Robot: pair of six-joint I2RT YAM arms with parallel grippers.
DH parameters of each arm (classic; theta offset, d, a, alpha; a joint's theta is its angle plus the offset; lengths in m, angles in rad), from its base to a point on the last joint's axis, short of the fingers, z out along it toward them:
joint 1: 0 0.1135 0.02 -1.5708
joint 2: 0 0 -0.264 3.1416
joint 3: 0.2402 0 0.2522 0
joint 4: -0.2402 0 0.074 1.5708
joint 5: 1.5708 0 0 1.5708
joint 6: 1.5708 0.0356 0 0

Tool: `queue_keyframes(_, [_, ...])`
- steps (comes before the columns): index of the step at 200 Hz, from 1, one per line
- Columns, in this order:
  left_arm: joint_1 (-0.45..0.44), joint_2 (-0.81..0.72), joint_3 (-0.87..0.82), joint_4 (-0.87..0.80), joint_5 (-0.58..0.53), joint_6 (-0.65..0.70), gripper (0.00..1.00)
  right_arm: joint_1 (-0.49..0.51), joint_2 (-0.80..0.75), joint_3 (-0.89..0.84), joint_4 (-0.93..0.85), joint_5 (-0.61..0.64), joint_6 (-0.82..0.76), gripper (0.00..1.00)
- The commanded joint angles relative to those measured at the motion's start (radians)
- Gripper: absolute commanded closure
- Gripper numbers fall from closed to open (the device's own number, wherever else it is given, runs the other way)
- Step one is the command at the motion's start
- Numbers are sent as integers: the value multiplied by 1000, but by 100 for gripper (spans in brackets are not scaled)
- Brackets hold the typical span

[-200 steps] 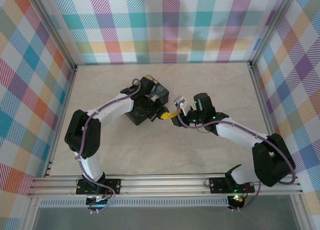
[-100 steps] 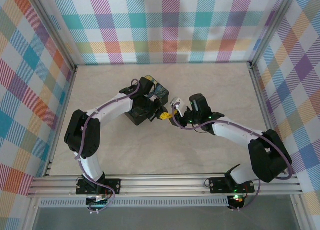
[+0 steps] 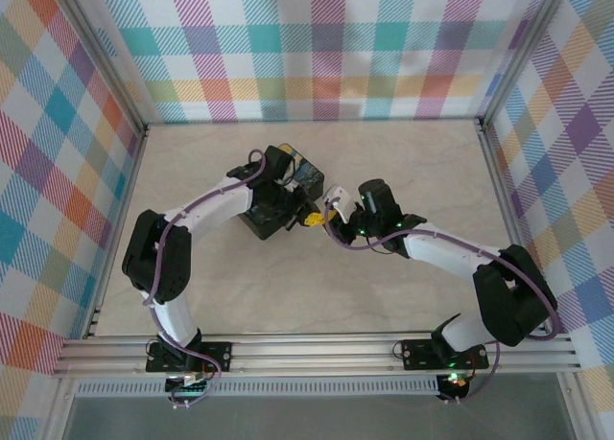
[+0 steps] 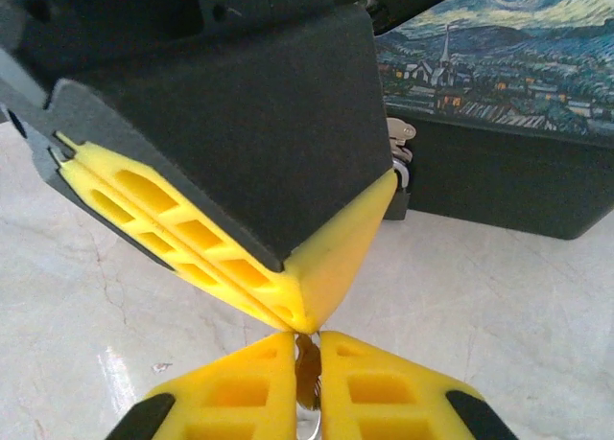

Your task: Unlock a padlock with a key

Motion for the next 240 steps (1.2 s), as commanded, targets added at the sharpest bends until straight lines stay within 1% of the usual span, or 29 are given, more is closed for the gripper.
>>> queue_keyframes(1, [2,-66,9,7,59,-18,100,5,20,26,13,38,-19,91])
queue_keyframes(28, [2,-71,8,10,59,-30,100,5,19,31,2,64,-20,100])
queue_keyframes(48, [4,-76,15,-8,48,-25,100,5,19,39,-24,53,-9,100])
queue_keyframes(67, [11,-80,24,-35,28,-9,91,5,19,41,-43,31,11,100])
queue_keyframes(98, [37,-97,26,-65,-2,28,71,5,14,45,-83,-24,33,100])
queue_keyframes(111, [50,-106,38,-89,-20,63,66,4,17,58,-118,-54,38,100])
queue_keyframes(125, [63,-110,57,-114,-36,117,64,-4,20,70,-146,-104,56,100])
queue_keyframes(138, [73,-113,80,-143,-58,202,64,-23,22,87,-173,-168,87,100])
queue_keyframes(146, [74,-111,106,-171,-78,296,66,-35,25,100,-199,-212,106,100])
queue_keyframes(157, [74,-116,133,-208,-121,427,71,-51,26,118,-229,-280,130,100])
queue_keyframes(162, [74,-123,133,-209,-133,480,73,-58,27,125,-240,-309,131,100])
queue_keyframes(164, [75,-126,133,-206,-137,501,73,-61,26,127,-245,-320,159,100])
queue_keyframes(170, [74,-141,124,-190,-135,560,74,-67,28,136,-260,-352,177,100])
queue_keyframes(189, [76,-202,71,-111,-79,722,74,-85,29,164,-314,-433,204,100])
queue_keyframes(215, [75,-271,-11,-53,40,924,70,-118,35,201,-365,-549,251,100])
queue_keyframes(228, [74,-282,-28,-54,107,984,69,-128,37,215,-380,-592,273,100])
queue_keyframes(240, [74,-278,-35,-66,143,1021,66,-128,35,227,-397,-625,276,100])
